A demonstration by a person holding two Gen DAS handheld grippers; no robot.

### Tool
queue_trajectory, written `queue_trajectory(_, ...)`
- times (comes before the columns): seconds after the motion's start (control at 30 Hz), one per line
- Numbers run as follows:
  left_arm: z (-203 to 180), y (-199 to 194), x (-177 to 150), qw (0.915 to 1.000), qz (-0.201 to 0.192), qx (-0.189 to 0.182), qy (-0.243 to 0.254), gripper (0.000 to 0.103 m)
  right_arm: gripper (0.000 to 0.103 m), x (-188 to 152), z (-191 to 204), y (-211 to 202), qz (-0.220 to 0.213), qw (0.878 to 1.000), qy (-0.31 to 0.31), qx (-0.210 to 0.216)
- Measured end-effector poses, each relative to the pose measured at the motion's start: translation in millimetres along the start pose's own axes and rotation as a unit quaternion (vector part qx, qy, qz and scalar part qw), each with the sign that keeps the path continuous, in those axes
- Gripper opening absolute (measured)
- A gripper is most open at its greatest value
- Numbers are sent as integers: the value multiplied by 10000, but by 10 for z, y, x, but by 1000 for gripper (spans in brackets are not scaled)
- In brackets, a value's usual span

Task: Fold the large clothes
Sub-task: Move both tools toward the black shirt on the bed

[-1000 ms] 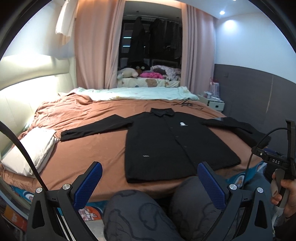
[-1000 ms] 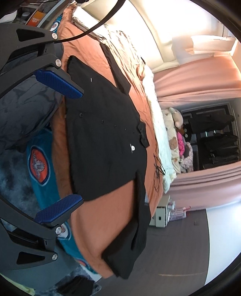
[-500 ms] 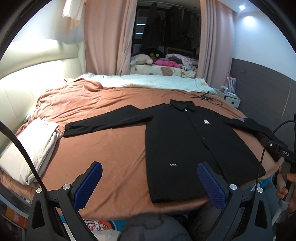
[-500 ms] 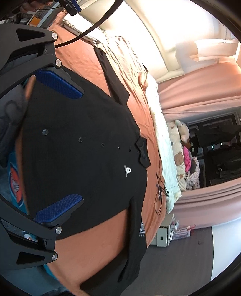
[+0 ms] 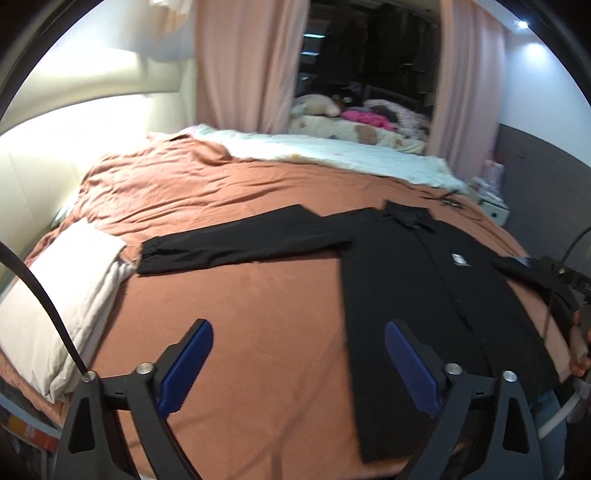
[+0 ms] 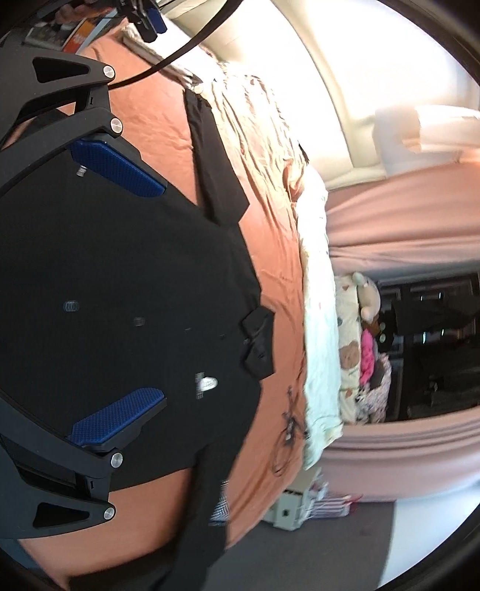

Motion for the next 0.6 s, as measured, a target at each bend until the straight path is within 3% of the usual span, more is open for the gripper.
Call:
queue_trajectory(0.1, 266, 221, 57, 9993, 207, 185, -252, 77, 103, 162, 125, 305, 28, 9998, -191, 34)
queue_trajectory(0.33, 880, 708, 204, 9941, 559, 337, -870, 75, 103, 306, 359, 1095, 445, 9979, -293, 369)
queue_trajectory(0.5, 1250, 1057, 369, 9888, 714, 447, -1230, 75, 92, 407, 457, 1668, 753, 9953, -349, 507)
queue_trajectory(0.57, 1385, 1212, 418, 9853, 812, 467, -1429, 70, 80, 444, 475, 1890, 816, 9951, -371, 428)
queue_trajectory(0.6, 1443, 1286, 439, 9837, 851, 483, -1511, 68, 79, 464, 454, 1952, 863, 9947, -375, 422)
Point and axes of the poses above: each gripper's, at about its wrist camera, not at the fingertips, and y roughly the way its jaws point, z to its left, x to its top, the point moved 5 cm from there along y, roughly the way its jaws point, and after that the axes turned 3 degrees about -x, right-handed, at the moved point
